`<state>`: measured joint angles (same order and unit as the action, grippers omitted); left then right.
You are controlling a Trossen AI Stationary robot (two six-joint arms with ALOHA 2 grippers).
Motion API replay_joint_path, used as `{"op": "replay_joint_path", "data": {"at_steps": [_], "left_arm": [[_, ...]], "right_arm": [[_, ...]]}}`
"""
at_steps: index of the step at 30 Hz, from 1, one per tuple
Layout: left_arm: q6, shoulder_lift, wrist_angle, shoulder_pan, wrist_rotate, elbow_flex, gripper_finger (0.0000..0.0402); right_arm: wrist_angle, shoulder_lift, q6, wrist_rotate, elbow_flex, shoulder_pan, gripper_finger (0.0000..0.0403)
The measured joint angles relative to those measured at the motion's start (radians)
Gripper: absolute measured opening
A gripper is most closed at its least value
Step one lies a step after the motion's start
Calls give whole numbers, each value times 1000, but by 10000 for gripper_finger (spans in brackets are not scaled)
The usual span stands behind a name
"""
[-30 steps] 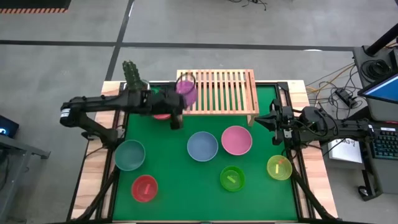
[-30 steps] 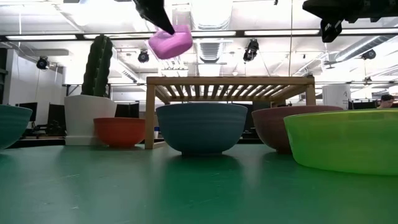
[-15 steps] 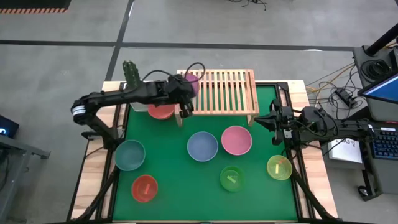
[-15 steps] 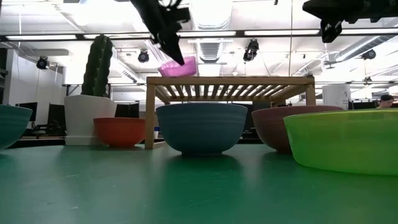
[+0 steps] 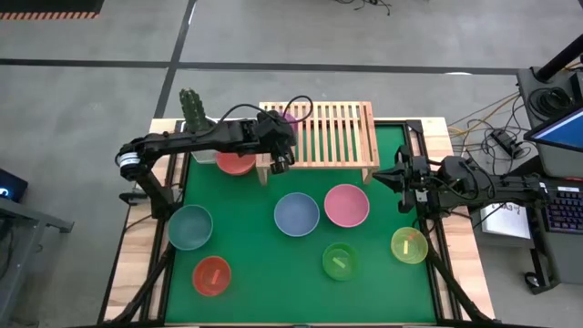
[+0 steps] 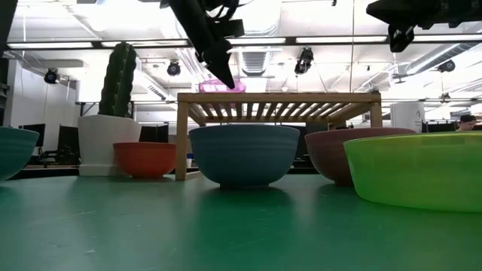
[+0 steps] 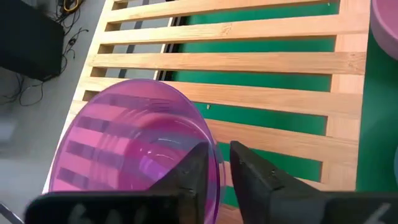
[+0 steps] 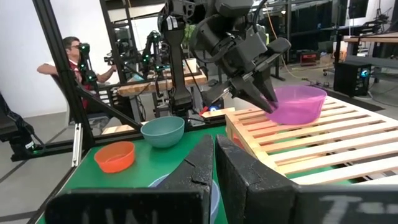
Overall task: Place and stack bowls onto a shelf
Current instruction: Put the violet bowl on the shelf, then put the orange bowl on the shelf
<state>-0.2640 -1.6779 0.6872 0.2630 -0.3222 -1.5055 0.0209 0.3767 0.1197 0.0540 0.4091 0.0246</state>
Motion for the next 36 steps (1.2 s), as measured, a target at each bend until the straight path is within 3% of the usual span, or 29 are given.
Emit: {"op": "replay_joint_path", "data": {"at_steps": [8,13,18,28,36], "left_arm": [[22,13,44,-5,-21,-31,133],[73,17,158,-20,-20,-98,159],[116,41,264,-55,-19,-125,164],[218,174,372,-178,-18,-67,165],[311,315,418,-241,0,103,165]], "right_arm": [[1,0,1,0,0,0,9],[1,0,3,0,0,0,9],[5,0,3,0,0,0,9],[28,0,27,0,0,0,9],[28,0,40,0,0,0,9]]}}
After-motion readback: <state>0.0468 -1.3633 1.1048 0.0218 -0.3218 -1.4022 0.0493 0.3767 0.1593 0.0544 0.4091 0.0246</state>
